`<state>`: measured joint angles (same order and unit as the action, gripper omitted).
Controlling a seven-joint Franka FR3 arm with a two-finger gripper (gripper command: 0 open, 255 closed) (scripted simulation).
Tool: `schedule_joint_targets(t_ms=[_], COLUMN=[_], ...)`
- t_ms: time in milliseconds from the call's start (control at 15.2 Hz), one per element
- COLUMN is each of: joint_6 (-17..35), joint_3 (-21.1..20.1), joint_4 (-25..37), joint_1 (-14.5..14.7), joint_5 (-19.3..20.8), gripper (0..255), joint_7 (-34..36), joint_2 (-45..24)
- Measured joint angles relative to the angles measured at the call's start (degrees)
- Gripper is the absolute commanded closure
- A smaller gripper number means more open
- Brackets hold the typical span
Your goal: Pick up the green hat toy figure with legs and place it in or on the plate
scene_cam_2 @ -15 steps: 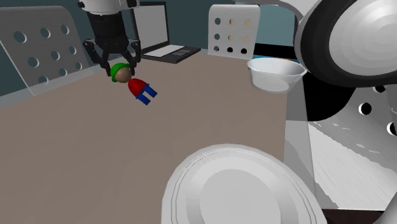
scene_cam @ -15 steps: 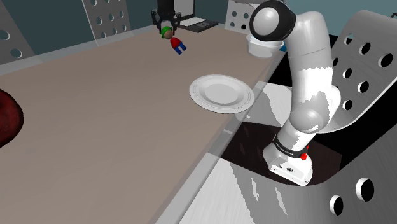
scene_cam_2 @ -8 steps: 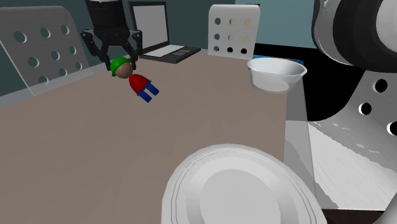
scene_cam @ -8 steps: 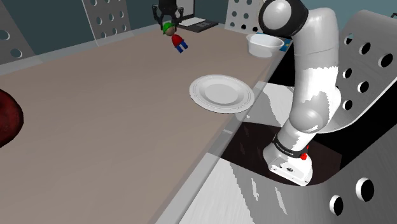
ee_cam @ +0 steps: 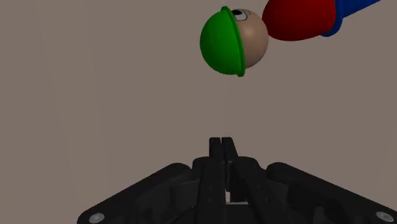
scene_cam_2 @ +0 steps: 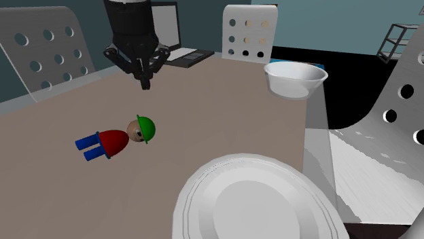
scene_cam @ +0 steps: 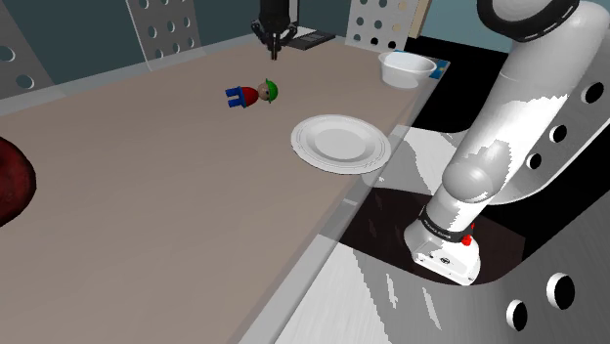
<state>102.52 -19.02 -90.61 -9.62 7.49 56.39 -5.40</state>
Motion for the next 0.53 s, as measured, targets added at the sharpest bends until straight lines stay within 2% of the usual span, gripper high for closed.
schedule_joint_targets(t_ms=[66,198,528], joint_6=[0.02,-0.45,-1.78], joint_3=[-0.02,-0.09,-0.40], joint_4=[-0.07,0.17,0.92], joint_1=[0.01,0.19,1.55], joint_5=[-0.02,-0.70,-8.50], gripper=[0,0,0], joint_7=[0.00,1.89,21.82], joint_2=[0.09,-0.34,-3.85])
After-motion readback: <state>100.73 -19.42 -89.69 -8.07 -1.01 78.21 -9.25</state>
